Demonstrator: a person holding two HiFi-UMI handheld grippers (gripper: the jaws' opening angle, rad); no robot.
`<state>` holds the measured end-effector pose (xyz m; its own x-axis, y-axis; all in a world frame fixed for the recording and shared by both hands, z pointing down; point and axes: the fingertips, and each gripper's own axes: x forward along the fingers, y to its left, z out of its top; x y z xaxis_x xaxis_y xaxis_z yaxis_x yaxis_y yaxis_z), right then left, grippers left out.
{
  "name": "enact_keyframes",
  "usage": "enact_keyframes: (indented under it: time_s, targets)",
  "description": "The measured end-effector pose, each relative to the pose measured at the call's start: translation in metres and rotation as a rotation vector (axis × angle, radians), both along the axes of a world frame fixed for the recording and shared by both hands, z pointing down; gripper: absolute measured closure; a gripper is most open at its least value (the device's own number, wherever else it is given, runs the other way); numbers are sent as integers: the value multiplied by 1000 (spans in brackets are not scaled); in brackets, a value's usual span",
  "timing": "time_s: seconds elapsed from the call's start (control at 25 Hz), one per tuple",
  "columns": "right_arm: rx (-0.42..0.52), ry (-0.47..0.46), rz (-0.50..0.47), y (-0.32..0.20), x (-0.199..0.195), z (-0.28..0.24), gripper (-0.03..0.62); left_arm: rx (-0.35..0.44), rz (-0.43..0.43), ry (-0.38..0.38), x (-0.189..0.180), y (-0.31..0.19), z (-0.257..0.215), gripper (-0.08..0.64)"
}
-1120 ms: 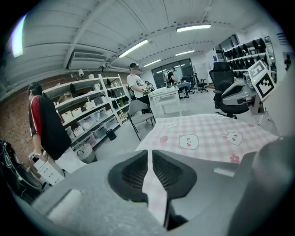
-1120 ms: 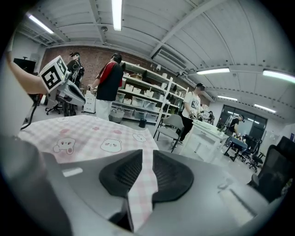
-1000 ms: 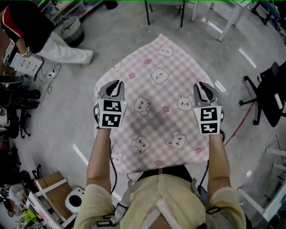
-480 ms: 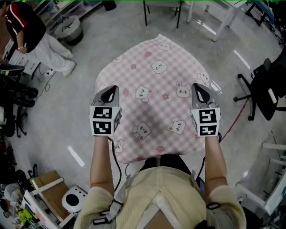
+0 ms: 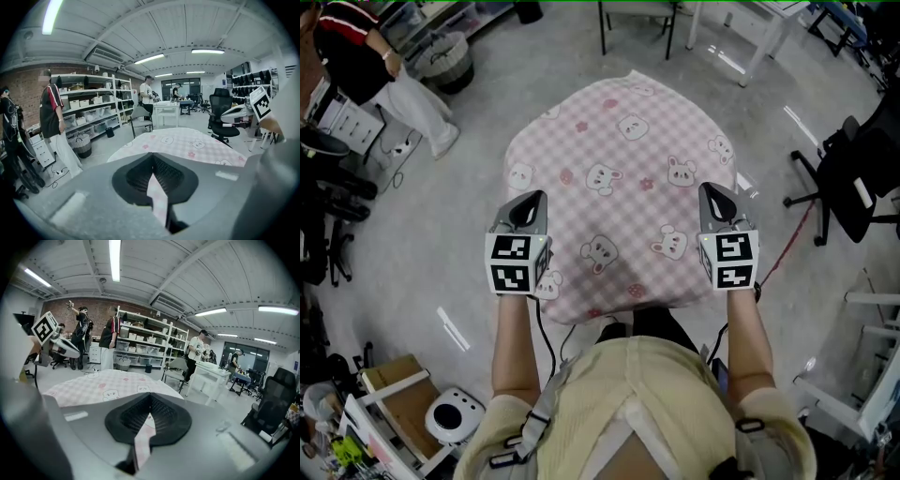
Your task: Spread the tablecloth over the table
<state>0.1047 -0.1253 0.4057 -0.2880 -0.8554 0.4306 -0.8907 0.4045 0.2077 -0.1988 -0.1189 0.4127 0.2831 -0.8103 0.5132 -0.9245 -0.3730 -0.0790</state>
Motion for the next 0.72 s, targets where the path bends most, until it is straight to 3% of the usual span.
enact_keyframes:
  time_s: [0.24, 0.44, 0.72]
  targets:
    - [-24, -16, -12, -7, 2, -12, 589, -3, -4, 49, 13, -1, -11, 555]
    - [-37, -29, -3, 43, -10, 1, 588, -19, 13, 96, 8, 53, 0, 555]
    - [-67, -50, -18, 66, -19, 10, 588, -46, -11, 93, 3, 85, 11, 555]
